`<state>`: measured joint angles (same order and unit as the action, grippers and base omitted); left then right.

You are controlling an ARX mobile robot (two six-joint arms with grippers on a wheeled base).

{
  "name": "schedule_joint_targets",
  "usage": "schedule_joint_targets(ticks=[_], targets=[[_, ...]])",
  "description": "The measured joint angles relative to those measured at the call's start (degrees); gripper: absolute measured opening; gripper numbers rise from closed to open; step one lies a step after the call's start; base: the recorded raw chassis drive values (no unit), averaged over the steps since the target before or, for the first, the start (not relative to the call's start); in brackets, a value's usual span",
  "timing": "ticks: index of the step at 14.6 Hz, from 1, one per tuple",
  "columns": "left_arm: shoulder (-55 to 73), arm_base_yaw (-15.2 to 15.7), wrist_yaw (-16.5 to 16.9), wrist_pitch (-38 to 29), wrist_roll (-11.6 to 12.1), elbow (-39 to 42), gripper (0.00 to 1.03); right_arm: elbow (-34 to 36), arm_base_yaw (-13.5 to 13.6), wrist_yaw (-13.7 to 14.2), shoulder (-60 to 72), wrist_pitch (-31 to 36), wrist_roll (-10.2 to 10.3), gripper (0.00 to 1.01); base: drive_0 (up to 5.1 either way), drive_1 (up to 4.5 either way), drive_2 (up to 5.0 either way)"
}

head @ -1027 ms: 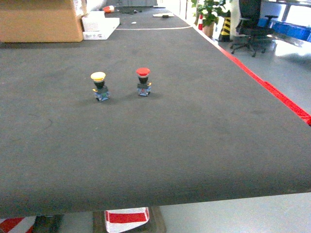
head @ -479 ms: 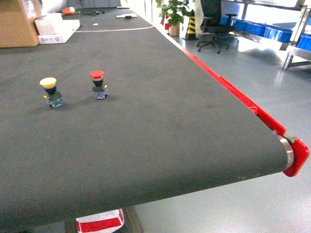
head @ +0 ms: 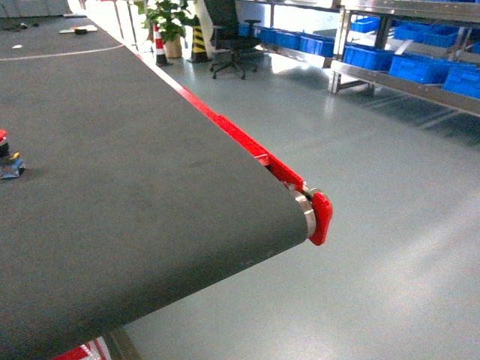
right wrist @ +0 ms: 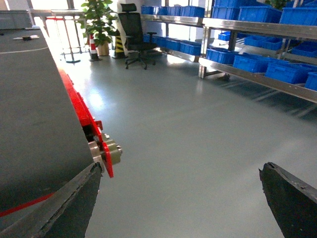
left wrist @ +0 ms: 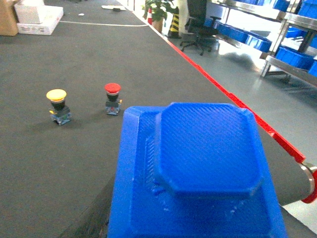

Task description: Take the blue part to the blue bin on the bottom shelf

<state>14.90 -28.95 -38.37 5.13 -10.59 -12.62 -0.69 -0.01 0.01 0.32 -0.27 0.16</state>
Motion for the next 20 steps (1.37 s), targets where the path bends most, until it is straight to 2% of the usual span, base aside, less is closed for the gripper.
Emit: schedule_joint_targets(ticks=[20], targets=[[0.0, -0.04, 0.0, -0.04, 0.0, 0.0, 0.43, 0.0, 0.0, 0.0, 0.0, -0.02, -0.02, 0.98, -1.5, -1.53, -1.5]])
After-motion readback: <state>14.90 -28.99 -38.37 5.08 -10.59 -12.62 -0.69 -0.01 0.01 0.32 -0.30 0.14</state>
